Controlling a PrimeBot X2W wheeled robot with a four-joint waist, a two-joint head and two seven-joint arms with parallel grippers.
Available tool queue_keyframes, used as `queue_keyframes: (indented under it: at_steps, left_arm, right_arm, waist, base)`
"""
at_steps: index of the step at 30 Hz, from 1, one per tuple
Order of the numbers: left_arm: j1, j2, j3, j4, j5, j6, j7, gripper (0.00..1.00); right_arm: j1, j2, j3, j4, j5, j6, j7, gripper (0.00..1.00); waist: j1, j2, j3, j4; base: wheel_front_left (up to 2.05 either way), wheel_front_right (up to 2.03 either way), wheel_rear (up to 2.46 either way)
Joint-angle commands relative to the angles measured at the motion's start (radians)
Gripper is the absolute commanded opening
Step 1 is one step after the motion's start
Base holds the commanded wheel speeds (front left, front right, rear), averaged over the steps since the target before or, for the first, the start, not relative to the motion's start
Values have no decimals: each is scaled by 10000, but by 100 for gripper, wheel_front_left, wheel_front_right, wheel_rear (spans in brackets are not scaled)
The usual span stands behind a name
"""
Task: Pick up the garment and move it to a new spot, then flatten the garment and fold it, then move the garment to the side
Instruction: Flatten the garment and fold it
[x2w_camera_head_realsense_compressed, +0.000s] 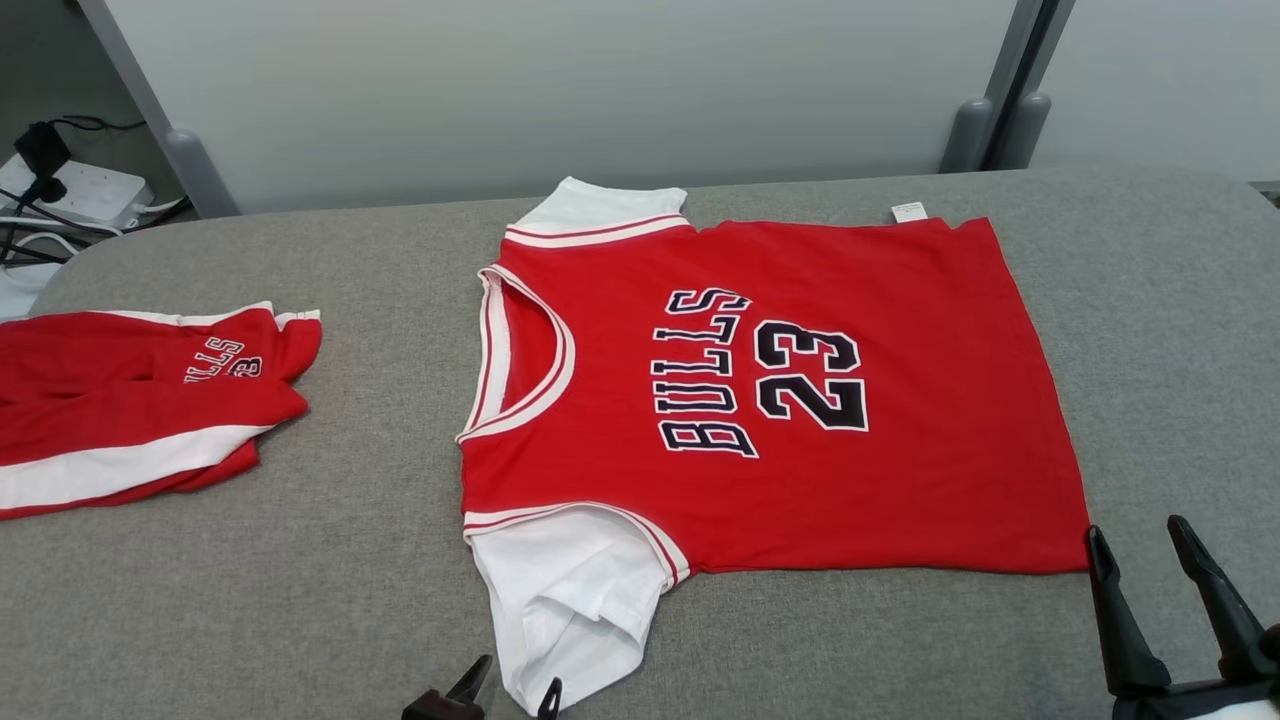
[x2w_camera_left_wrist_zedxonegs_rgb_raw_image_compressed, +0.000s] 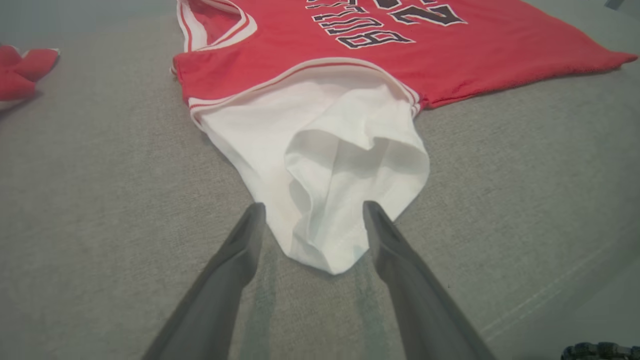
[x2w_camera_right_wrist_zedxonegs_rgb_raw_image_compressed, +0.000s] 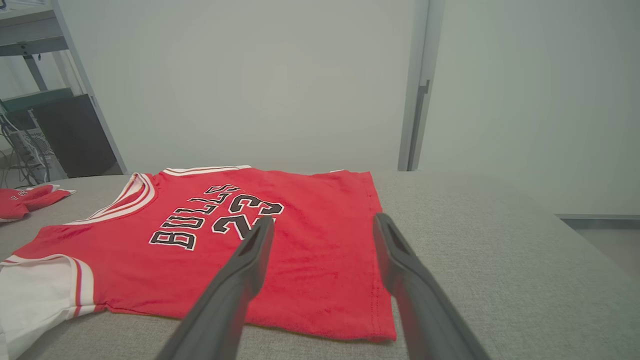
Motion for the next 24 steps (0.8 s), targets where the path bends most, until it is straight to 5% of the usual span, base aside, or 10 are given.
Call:
queue_keyframes:
  at_steps: [1,8,9,12,13,17,22,24]
  left_arm:
    - [-458,-10,284,-130,55,68,33,100]
    - [-456,82,269,80,-4,132,235,99]
    - [-486,84,266,129,-19,130,218,87]
    - [-592,76,272,339,-44,190,141,79]
    - [-621,82,266,440,-36,206,107,69]
    - [-766,87,255,850,-37,266,-94,62]
    - [-937,51,223,1267,-148,277,-280,33]
    - [-996,39,182,1393,-169,268,-353,12]
  right_arm:
    - [-364,-328,132,-310,73,0,-133,100]
    - [-406,-296,52,-305,84,0,-134,100]
    - [-408,-293,51,-294,82,0,-134,100]
    - [-424,-267,64,-276,85,0,-134,100]
    - [-433,-259,73,-277,86,0,-134,100]
    - [-438,-276,93,-270,94,0,-134,100]
    - [-408,-309,80,-265,106,0,-134,100]
    - [-407,-314,77,-274,104,0,-134,100]
  waist:
    - [0,0,44,-41]
    - [0,0,159,-73]
    - [0,0,165,-64]
    - [0,0,156,-47]
    - [0,0,148,-46]
    - [0,0,89,-33]
    - [0,0,37,-27]
    - [0,0,34,-29]
  base:
    - [0,0,0]
    - [0,0,0]
    - [0,0,0]
    - [0,0,0]
    - [0,0,0]
    - [0,0,0]
    - [0,0,0]
    - [0,0,0]
